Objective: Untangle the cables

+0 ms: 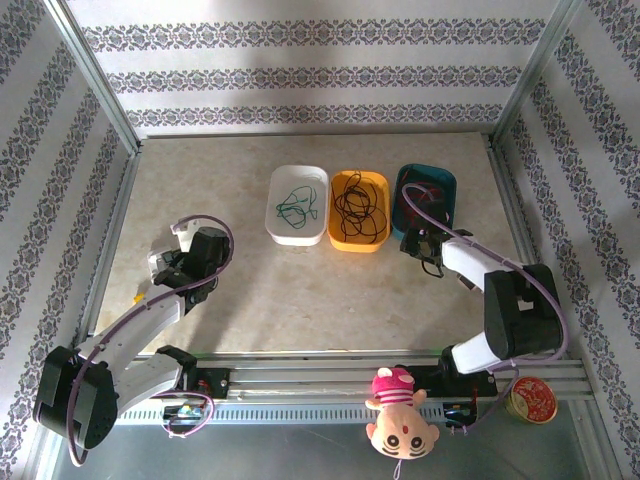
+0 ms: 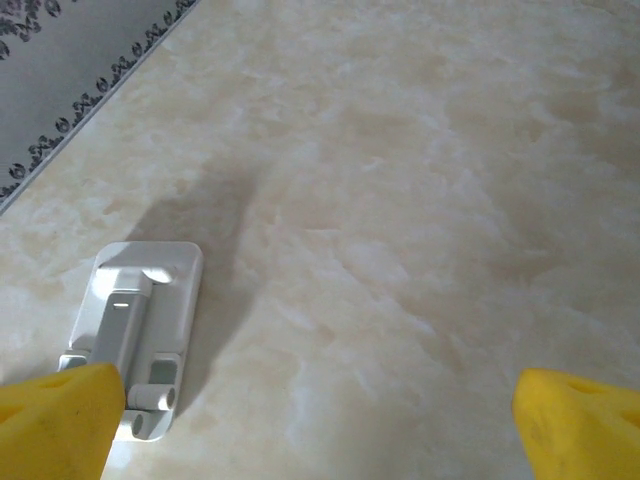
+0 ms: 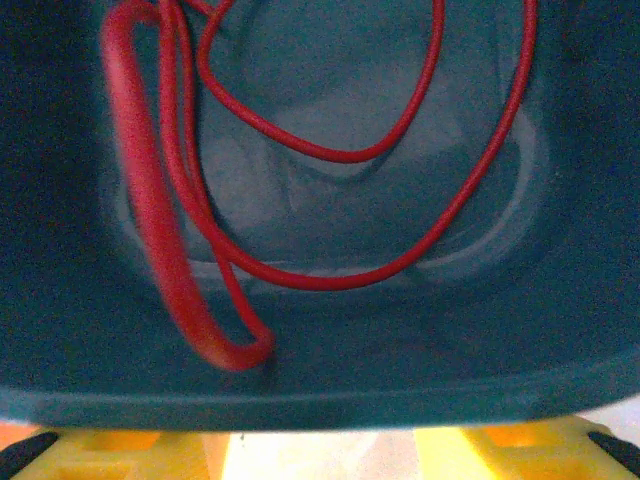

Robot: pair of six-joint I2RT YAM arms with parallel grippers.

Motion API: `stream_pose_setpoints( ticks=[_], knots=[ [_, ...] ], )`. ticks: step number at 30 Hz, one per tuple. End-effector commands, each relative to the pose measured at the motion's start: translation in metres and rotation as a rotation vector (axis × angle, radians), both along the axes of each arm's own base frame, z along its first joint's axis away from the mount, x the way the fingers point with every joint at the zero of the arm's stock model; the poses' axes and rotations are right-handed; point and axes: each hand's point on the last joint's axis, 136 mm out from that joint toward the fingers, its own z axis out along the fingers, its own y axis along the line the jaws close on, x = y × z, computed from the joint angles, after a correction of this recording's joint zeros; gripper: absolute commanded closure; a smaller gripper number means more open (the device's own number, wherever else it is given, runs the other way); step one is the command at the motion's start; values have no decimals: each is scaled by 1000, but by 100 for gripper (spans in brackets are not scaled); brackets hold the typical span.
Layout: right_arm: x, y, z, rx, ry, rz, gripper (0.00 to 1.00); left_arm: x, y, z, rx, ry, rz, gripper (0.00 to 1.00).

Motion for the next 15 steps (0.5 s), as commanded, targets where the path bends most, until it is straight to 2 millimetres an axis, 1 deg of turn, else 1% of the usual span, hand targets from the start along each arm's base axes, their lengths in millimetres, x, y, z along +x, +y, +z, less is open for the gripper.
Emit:
stream_pose_setpoints(
  ticks=[1,4,7,9,10,11,12,15],
  knots=[
    [4,5,36,9,-99,44,49,-1,16,6,43,-19,66,1],
    [-3,3,64,-52,-202,63,47,-1,26,23,114,-45,101,1],
    [-10,-7,86,-204,-333,73,45,-3,37,37,201,-74,131,1],
    [-12,-9,96,-306,-425,94,42,-2,42,37,262,-75,134,1],
    [-13,-11,102,-346,-476,69,42,-1,44,35,285,-74,129,1],
    [-15,-13,105,-355,-500,46,24,0,45,31,304,-68,123,1],
    [-15,-13,109,-361,-533,42,2,0,47,24,313,-58,122,1],
    [-11,-16,116,-397,-576,15,2,4,51,6,318,-33,124,1]
  ],
)
